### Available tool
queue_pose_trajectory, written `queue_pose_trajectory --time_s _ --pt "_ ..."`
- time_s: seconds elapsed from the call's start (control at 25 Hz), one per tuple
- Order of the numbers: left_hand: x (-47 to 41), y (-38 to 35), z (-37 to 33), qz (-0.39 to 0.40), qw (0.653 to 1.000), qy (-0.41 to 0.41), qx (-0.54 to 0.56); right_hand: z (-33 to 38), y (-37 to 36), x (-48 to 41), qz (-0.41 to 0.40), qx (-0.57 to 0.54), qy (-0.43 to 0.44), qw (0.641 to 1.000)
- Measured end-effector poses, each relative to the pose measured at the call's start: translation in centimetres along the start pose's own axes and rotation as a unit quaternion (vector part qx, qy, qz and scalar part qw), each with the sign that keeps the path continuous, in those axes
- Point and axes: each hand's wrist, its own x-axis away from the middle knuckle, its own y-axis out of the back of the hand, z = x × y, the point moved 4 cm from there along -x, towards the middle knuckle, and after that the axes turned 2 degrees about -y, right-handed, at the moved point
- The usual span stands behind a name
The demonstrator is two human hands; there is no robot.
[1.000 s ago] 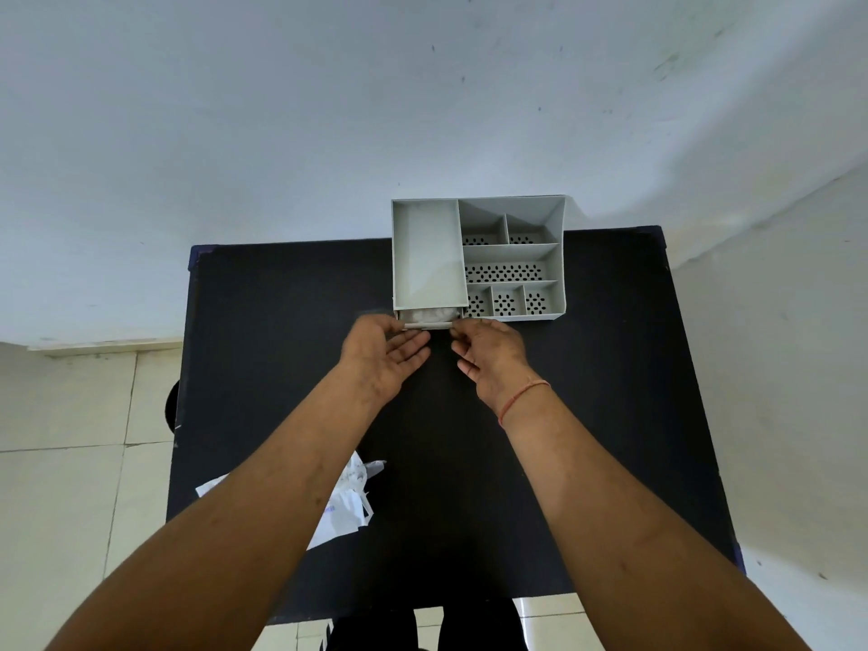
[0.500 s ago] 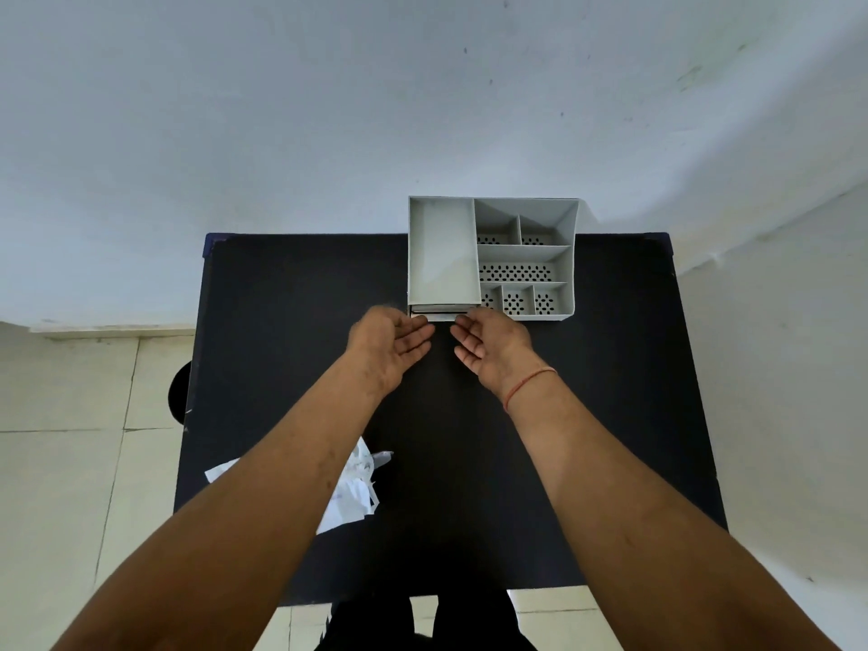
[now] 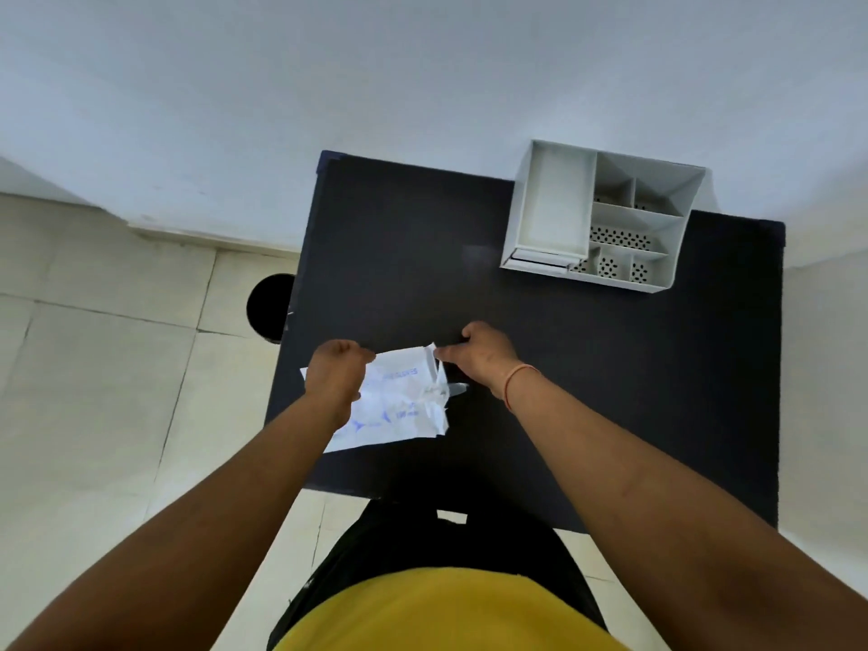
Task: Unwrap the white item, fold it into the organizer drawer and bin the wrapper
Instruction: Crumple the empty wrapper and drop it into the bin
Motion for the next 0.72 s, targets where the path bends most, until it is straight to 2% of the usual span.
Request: queue_pose_trajectory --time_s 0.08,0.2,0.28,0.36,0.44,0.52,0.64,0.72 --pt "-0.6 1.7 2.6 -0.007 1.0 0.013 -0.019 0.1 -2.4 -0.2 0.026 0.044 -0.008 0.999" --pt "-0.4 1.8 4.5 0.04 0.998 0.041 0.005 0.5 -5.4 -0.3 0.063 0.089 -0.004 0.994" --pt "-0.1 1.6 4.8 0.063 0.997 0.033 0.03 1.4 -6.1 0.6 0.078 0.04 -0.007 0.996" --pt "0.7 1.6 4.3 0.078 0.997 0.007 0.022 2.8 -5.3 2.4 0.1 -0.058 0.005 0.993" --pt "1.7 1.5 3.3 0.11 0.993 -0.042 0.013 4.1 -4.0 4.6 0.177 -0.156 0.027 0.972" --pt "3.5 1.8 2.1 0.144 0.984 -0.096 0.053 5.3 -2.5 7.5 0.268 -0.219 0.062 0.936" --pt "7.0 2.3 0.9 0.19 0.963 -0.164 0.099 6.0 -0.6 11.0 0.337 -0.275 0.106 0.894" --pt "9.9 2.4 0.5 0.228 0.945 -0.174 0.159 5.9 0.0 12.7 0.372 -0.316 0.118 0.865"
